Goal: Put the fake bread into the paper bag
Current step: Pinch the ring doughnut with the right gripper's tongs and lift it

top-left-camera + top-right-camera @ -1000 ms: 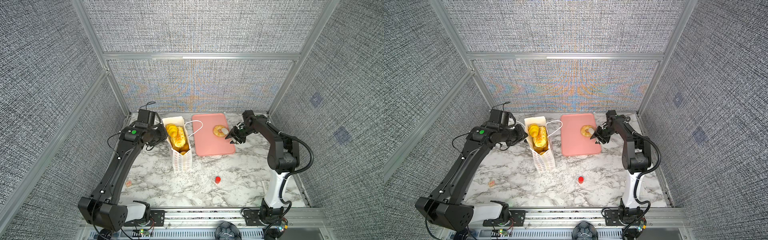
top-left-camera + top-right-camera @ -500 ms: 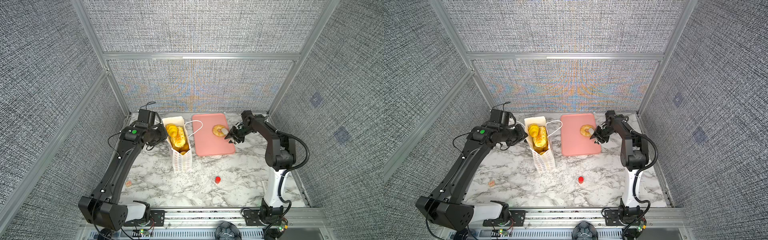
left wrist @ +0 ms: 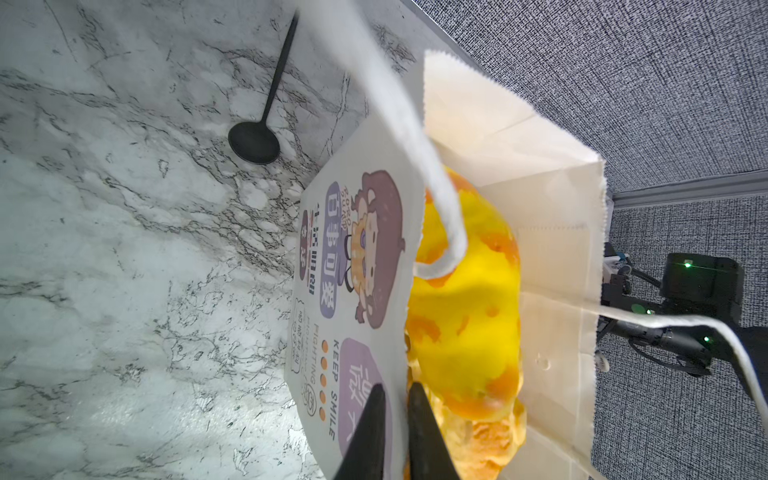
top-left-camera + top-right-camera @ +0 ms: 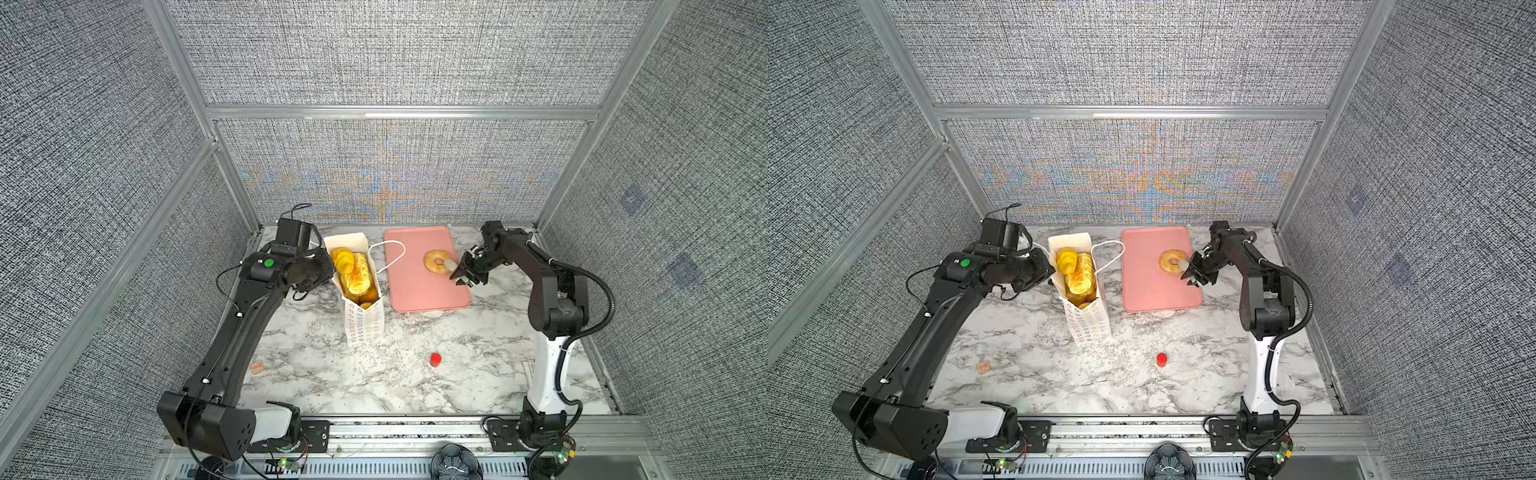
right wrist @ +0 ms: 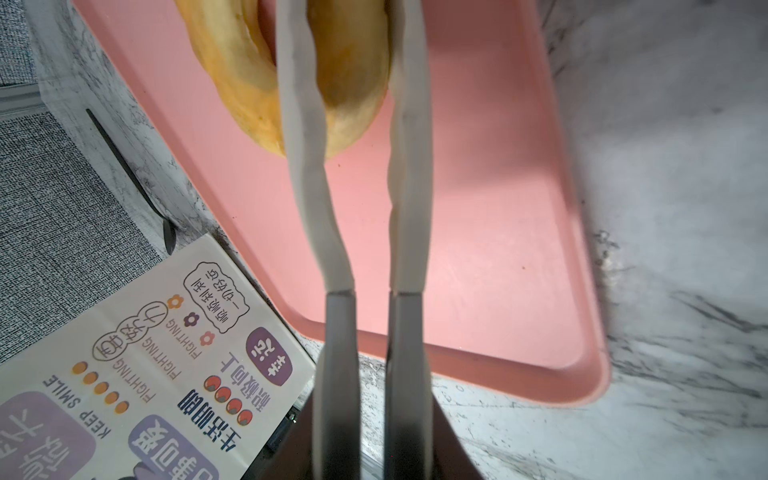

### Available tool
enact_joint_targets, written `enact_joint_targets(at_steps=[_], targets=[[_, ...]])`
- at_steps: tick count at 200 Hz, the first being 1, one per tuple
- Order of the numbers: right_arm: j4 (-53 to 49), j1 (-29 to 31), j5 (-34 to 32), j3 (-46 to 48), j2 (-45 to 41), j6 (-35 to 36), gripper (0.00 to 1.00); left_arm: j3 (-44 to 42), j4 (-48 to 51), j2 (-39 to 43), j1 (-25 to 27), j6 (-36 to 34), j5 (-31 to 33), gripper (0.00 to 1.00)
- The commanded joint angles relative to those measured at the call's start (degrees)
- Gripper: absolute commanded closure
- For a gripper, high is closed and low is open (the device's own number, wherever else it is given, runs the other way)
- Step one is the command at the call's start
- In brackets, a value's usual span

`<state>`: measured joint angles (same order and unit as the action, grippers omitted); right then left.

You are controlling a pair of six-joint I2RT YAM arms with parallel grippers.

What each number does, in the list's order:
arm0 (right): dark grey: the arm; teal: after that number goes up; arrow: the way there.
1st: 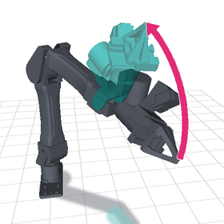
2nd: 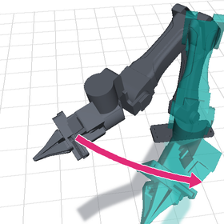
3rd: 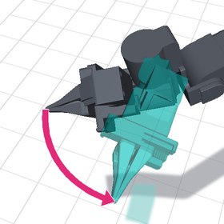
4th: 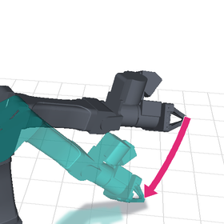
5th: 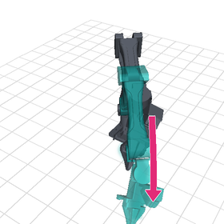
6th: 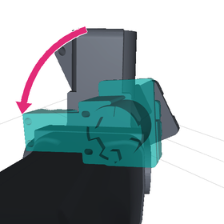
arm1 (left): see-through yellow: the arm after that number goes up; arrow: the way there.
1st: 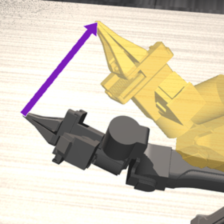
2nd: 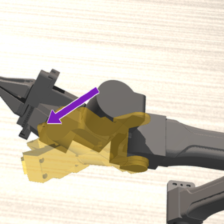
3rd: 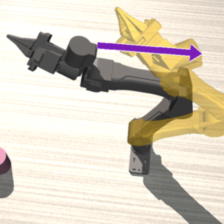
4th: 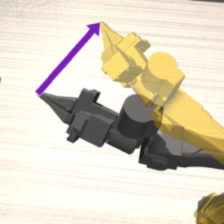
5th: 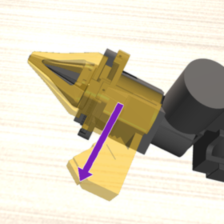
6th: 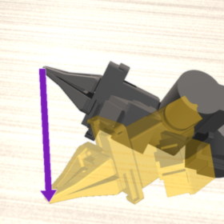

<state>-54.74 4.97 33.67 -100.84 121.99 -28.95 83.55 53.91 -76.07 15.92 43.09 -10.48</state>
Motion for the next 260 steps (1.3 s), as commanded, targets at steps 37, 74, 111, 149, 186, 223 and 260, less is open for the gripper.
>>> enact_joint_targets(at_steps=[37,74,111,149,186,223,260], targets=[[-1.06,0.03,-1.45,0.29,-4.28,0.98,0.75,1.52,-0.3,-1.01,-0.1,-0.38,0.31,0.75],[-2.12,0.04,-2.29,0.55,-6.71,1.53,0.76,1.74,-0.44,-1.23,-0.12,-0.55,0.06,0.7],[-2.63,0.04,-3.64,1.35,-10.02,1.87,0.76,1.62,-0.56,-0.88,-0.1,-0.8,-0.28,0.73],[-3.94,0.04,-5.14,0.88,-13.84,2.32,0.76,1.34,-0.86,-0.81,-0.08,-0.98,-0.88,0.82],[-5.82,0.17,-6.72,-0.47,-17.34,3.15,0.76,1.45,-1.09,-1.01,-0.1,-1.12,-1.47,0.88],[-7.72,0.51,-8.33,-2.1,-20.27,4.14,0.76,1.88,-0.97,-1.01,-0.1,-1.37,-1.79,0.93],[-8.84,1.15,-10.0,-4.26,-23.06,4.59,0.76,1.51,-0.81,-0.66,-0.11,-1.25,-1.83,0.97]])
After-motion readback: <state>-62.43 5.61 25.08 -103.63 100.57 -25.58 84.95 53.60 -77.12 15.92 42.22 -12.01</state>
